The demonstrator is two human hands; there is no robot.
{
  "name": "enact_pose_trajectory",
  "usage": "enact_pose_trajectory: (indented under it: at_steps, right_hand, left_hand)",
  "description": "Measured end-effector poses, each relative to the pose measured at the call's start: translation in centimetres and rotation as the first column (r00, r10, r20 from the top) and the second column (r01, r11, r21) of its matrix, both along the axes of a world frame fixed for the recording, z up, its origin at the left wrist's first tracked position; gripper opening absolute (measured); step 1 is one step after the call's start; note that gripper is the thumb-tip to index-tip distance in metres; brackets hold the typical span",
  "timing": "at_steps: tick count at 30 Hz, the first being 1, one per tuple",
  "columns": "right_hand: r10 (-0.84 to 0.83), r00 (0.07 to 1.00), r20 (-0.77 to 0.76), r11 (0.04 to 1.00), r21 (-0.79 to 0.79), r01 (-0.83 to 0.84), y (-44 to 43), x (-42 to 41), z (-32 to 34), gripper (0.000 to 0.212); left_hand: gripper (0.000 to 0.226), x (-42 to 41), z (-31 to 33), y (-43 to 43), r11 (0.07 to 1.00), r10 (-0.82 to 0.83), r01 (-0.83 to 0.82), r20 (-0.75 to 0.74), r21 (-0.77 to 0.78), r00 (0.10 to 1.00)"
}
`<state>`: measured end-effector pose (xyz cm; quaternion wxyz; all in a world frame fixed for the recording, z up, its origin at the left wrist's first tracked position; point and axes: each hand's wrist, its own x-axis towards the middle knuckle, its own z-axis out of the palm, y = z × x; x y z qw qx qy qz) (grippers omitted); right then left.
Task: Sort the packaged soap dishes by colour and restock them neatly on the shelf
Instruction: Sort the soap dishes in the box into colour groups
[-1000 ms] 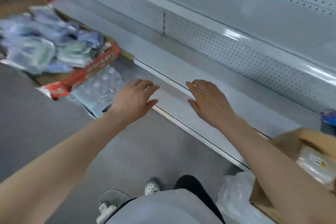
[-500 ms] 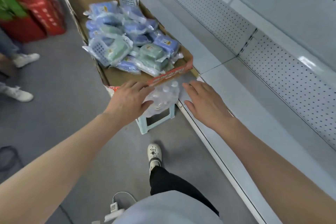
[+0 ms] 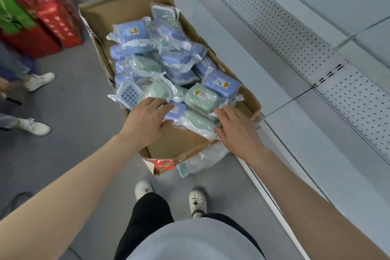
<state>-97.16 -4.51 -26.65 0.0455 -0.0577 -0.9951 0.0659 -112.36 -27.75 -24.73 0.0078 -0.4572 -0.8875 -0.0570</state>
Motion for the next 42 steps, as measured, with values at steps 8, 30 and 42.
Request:
enact_pose_trajectory:
  at_steps: [8,30,42]
  right_hand:
    - [-0.253,0.960,0.117,0.967,0.000,0.255,-1.7,-9.9,-4.4,0.057]
    - [-0.629,0.702,0.333,0.774,0.181,0.607,-6.9,-15.3,-5.7,0.068]
    - [-0.531,0.820,0.213,0.846,0.080,0.527,-7.6,-25.5,-4.7,0.039]
  left_hand:
    - [0.060,-12.6,-5.1,1.9,0.969,-0.168,0.181,0.089,-0.170,0.982]
    - [0.064,-21.5,-8.4,1.8,0.869,-0.460,0.483,0.181,-0.106,0.869]
    - [0.084,-38.8,-6.6,1.5,0.944,-0.310,0.316,0.071,-0.098,0.948]
